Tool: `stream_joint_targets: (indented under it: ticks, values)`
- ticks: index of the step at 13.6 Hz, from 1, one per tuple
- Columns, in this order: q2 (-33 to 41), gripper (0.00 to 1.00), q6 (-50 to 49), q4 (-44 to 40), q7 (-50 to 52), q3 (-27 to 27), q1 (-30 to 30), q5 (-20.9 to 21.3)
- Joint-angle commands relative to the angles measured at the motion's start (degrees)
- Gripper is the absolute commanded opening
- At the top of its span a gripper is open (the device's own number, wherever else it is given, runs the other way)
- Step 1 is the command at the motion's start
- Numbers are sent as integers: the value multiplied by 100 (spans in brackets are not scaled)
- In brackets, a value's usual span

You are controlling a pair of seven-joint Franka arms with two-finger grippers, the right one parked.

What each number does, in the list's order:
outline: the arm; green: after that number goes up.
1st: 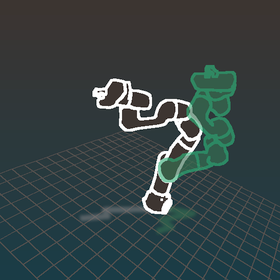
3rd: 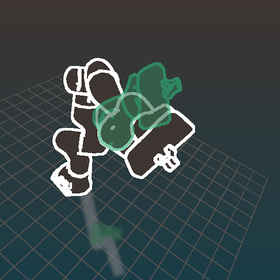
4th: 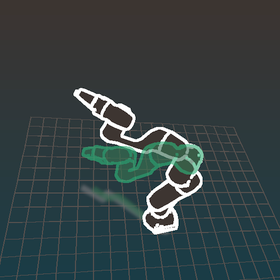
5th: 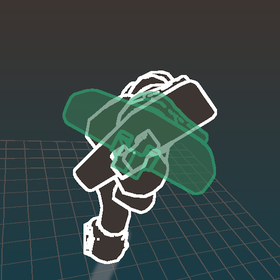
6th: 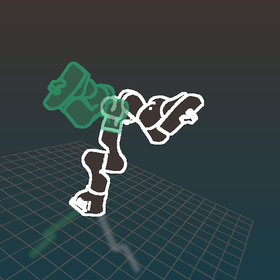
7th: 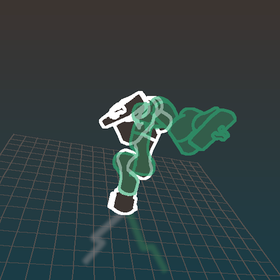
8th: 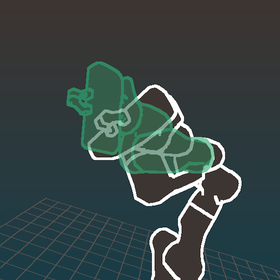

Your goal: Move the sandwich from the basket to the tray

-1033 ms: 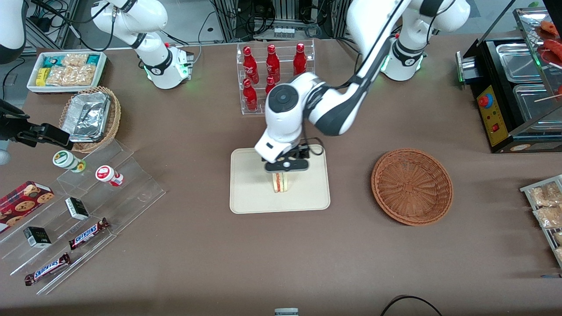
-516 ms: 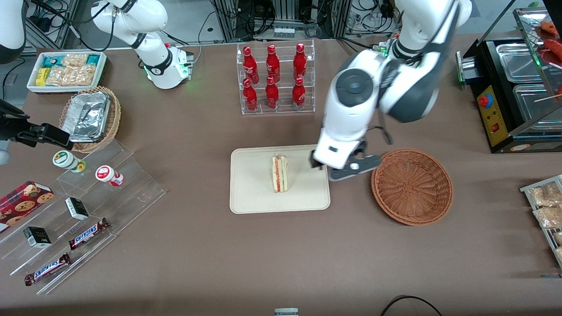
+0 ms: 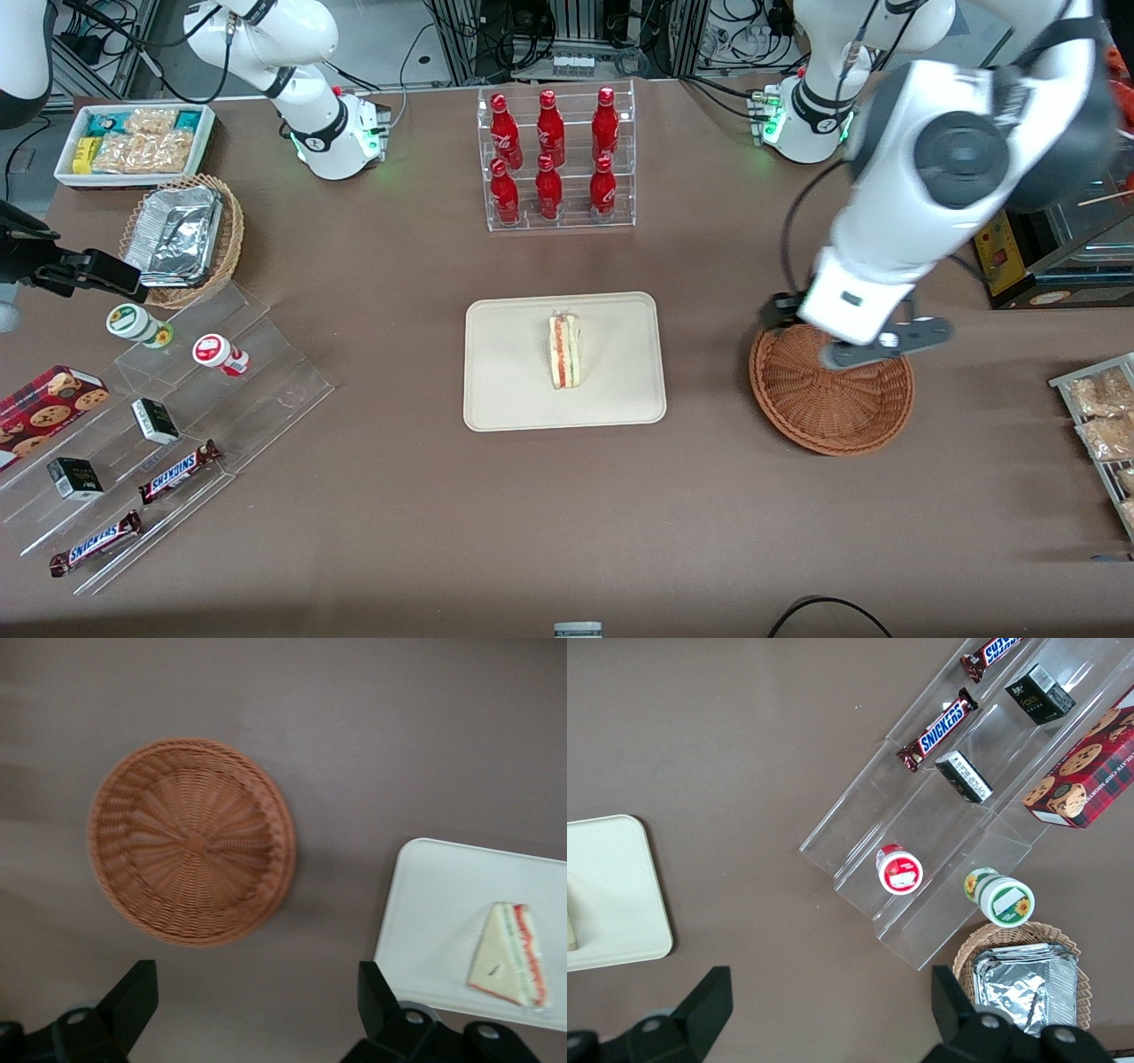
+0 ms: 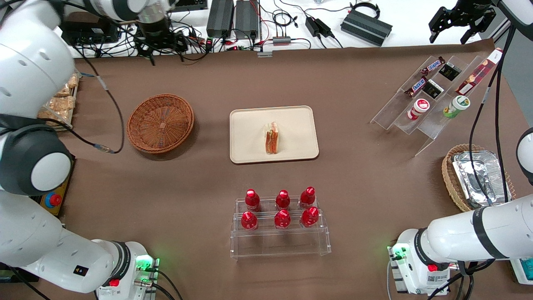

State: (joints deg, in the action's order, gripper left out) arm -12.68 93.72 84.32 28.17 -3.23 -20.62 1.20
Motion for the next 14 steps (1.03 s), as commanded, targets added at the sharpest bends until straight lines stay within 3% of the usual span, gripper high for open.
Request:
stream_joint_targets:
  ticks: [1, 5, 9, 14]
  values:
    - [484, 99, -151, 410, -827, 68, 452, -14]
    - [968, 99, -564, 480, -2102, 68, 1129, -23]
    - [1697, 99, -539, 1138, -2868, 68, 1841, -269]
    - [1488, 99, -574, 815, -2984, 94, 1790, -296]
